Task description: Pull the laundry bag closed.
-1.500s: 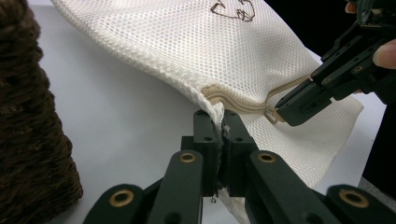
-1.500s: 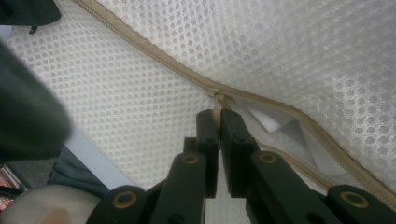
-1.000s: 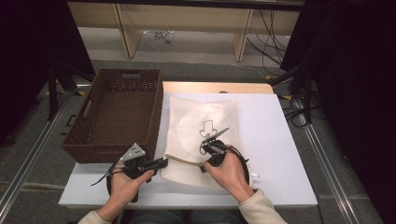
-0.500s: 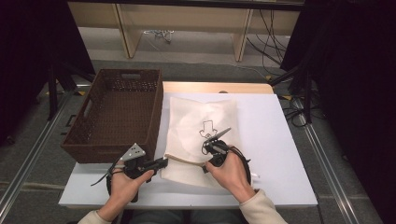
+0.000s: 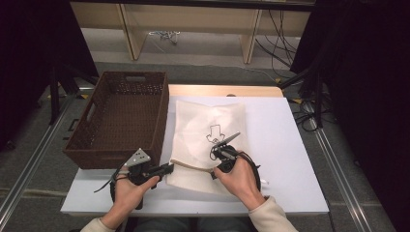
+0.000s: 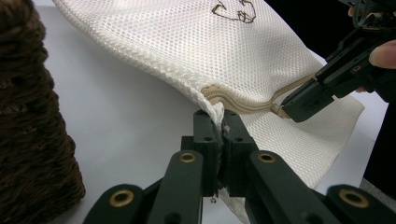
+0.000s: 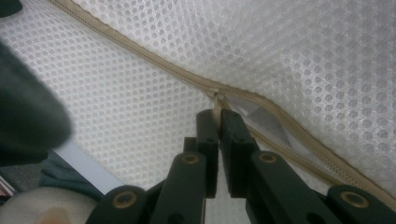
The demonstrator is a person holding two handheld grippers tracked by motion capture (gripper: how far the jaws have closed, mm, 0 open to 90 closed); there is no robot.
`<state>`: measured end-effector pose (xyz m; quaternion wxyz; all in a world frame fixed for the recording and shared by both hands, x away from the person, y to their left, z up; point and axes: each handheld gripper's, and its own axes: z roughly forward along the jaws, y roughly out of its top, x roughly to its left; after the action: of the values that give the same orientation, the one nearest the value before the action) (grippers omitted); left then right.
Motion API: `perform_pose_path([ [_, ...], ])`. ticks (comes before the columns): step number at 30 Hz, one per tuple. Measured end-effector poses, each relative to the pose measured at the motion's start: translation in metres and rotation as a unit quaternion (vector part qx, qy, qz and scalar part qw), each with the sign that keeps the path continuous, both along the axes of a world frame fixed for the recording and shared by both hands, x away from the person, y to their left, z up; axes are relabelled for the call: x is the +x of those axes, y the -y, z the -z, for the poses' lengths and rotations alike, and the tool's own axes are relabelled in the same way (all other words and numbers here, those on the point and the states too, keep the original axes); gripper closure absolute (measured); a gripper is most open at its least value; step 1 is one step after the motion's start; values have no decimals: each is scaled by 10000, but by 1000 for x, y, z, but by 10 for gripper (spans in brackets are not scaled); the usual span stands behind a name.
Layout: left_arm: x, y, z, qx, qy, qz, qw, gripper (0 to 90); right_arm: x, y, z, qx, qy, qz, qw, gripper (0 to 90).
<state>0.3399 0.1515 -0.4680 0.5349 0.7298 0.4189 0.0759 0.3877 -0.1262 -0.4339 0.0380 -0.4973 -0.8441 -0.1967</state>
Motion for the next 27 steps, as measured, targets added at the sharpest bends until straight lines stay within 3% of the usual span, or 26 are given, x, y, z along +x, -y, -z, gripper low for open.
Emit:
perform_pose_path([
  [3, 0, 0, 0, -1, 10, 13, 10000, 863, 0, -1, -1, -93, -113, 97, 9998, 876],
  [16, 0, 0, -1, -9, 11, 3, 10000, 863, 0, 2, -1, -189, -115, 207, 9995, 876],
  [17, 0, 0, 0, -55, 3, -8, 10000, 863, 0, 3, 0, -112, -76, 154, 9998, 876],
  [27, 0, 0, -1, -102, -48, -61, 9999, 863, -1, 7, -4, -272, -110, 301, 9991, 876],
])
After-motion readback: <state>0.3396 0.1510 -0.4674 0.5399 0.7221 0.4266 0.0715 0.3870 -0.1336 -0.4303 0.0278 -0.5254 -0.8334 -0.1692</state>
